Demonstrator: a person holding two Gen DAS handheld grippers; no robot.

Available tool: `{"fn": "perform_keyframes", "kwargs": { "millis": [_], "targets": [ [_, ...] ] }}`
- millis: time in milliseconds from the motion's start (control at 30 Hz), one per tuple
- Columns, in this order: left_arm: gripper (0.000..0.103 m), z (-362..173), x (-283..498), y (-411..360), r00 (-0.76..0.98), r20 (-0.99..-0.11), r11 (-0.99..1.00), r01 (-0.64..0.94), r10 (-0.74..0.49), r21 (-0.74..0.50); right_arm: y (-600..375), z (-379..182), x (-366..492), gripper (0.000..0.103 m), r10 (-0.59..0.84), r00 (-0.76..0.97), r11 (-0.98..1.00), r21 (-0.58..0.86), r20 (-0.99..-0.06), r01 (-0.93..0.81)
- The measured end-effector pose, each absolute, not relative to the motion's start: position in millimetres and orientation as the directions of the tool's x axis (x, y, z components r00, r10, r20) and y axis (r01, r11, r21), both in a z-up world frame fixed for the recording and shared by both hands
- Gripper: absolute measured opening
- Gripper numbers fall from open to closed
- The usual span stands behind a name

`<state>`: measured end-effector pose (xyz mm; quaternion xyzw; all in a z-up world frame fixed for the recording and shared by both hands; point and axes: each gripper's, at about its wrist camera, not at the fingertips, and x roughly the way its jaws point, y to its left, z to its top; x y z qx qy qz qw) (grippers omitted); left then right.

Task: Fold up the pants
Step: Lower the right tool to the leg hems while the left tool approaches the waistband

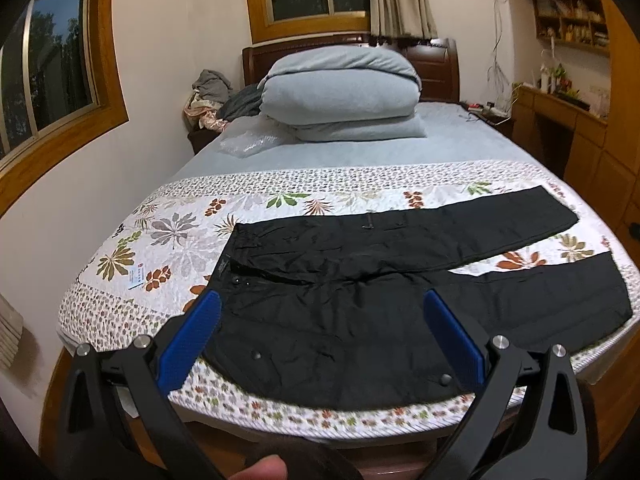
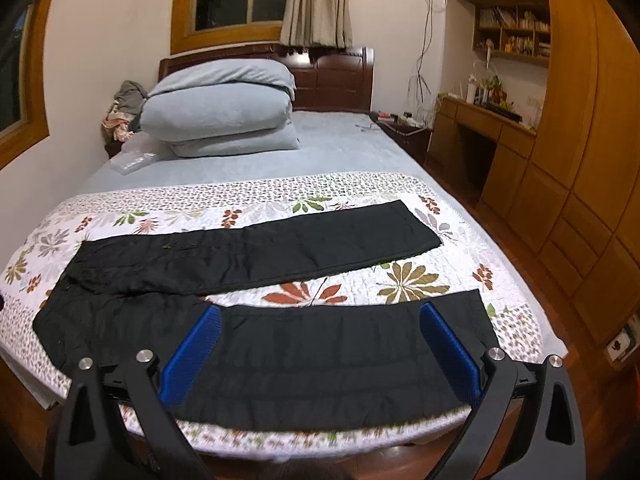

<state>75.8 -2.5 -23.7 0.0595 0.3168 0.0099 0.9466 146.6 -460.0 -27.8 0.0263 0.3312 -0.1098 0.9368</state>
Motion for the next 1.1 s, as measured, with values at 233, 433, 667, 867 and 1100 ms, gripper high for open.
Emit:
{"fn": "perform_keyframes", "kwargs": {
  "millis": [233,433,667,867,1100],
  "targets": [
    [0.101,-47.2,152.2,11.8,0.771,-0.635,0.992,0.027,0.056,0.12,-522.8,-62.3,232.4,0.1,-0.17,0.697,0.975,-0.016,-0.697,0.222],
    [0.101,-87.6,235.2,40.4,0.713,-0.69,0.986,-0.01,0.123,0.165,-592.0,-106.3,299.4,0.1,-0.207,0.608,0.951,-0.012,-0.767,0.308],
    [0.101,-134.3,310.9,82.0,0.611,-0.782,0.992,-0.05,0.125,0.119,-693.2,-148.3,363.2,0.1,-0.131,0.541,0.896,0.134,-0.831,0.423],
    [0.101,-166.7,369.5,117.0,0.509,-0.853,0.993,-0.066,0.118,0.098,-771.2,-179.1,412.9,0.1,-0.107,0.45,0.857,0.146,-0.887,0.493],
    [0.101,-207.7,423.2,159.8,0.314,-0.949,0.993,-0.111,-0.003,-0.04,-816.1,-207.2,458.2,0.1,-0.035,0.372,0.849,0.168,-0.928,0.5]
  ]
}}
